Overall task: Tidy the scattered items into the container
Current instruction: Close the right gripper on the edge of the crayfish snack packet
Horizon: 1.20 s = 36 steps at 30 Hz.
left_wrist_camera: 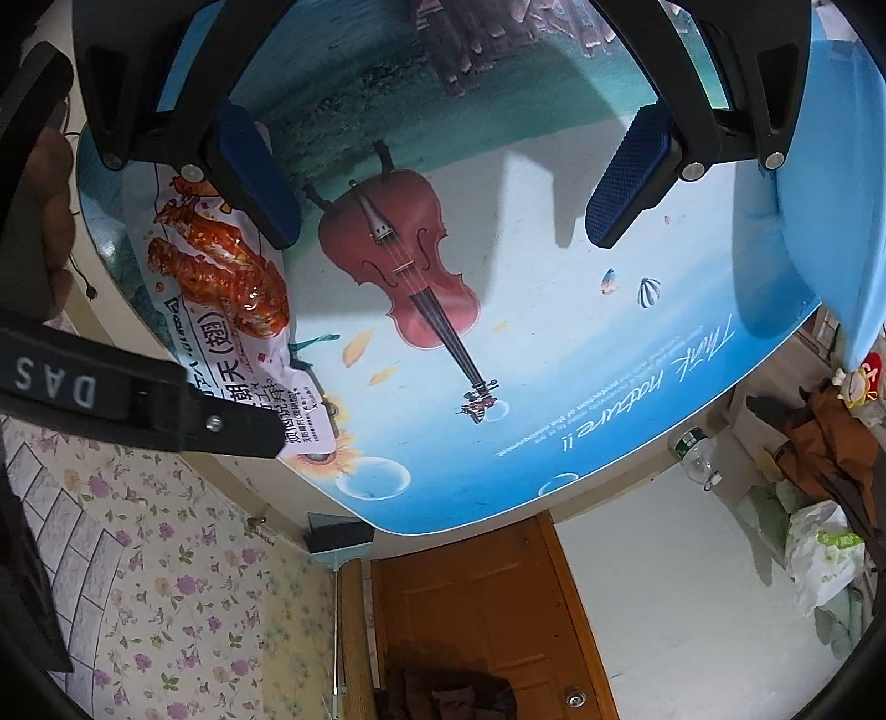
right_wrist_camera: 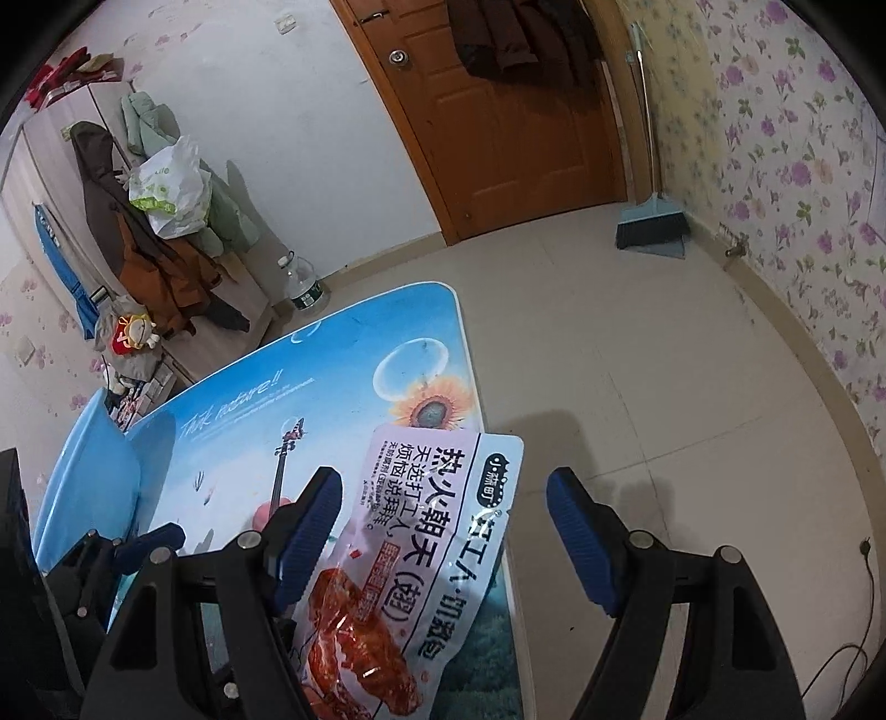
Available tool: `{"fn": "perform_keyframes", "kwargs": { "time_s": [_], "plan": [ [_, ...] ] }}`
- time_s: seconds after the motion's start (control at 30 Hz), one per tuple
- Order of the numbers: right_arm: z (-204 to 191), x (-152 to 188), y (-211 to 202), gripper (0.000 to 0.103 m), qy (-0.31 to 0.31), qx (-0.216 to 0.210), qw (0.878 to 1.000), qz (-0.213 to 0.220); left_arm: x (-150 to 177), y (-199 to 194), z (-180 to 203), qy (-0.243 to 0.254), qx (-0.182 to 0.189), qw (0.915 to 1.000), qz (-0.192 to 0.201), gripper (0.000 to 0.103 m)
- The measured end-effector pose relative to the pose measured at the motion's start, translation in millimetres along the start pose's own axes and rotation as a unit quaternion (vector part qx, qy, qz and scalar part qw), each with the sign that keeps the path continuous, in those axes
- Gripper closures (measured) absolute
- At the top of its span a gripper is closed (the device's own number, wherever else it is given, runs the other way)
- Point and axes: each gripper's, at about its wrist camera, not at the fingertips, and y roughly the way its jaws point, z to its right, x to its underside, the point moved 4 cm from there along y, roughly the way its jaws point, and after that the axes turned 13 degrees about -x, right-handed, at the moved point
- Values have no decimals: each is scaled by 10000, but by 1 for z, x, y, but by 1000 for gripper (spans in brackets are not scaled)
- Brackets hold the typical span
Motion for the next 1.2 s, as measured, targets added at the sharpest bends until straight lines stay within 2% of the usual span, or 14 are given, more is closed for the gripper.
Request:
{"fn": "perform_keyframes", "kwargs": {
  "time_s": [0.47,0.73,0.97,1.0,1.03,1.13,1.2],
  "plan": [
    [0,-6,22,25,247,-397,9989,-100,-1,1,5,11,93,10000,24,0],
    [-9,-8,6,25,150,-613,9980,88,-1,2,5,-24,134,9999,16,0],
    [-20,-4,-3,25,69,-923,9957,28,0,2,4,-68,185,9998,-9,0],
    [-23,-2,-3,32,0,-933,9956,2,0,2,3,-81,193,9998,-18,0],
    [-25,0,-2,45,-83,-920,9957,-37,0,2,2,-85,191,9998,-19,0],
    [-26,4,1,69,-300,-651,9973,-179,1,2,2,-98,196,9998,-25,0],
    [-20,4,2,77,-135,-690,9972,-243,1,2,2,-120,221,9997,-42,0]
  ]
}}
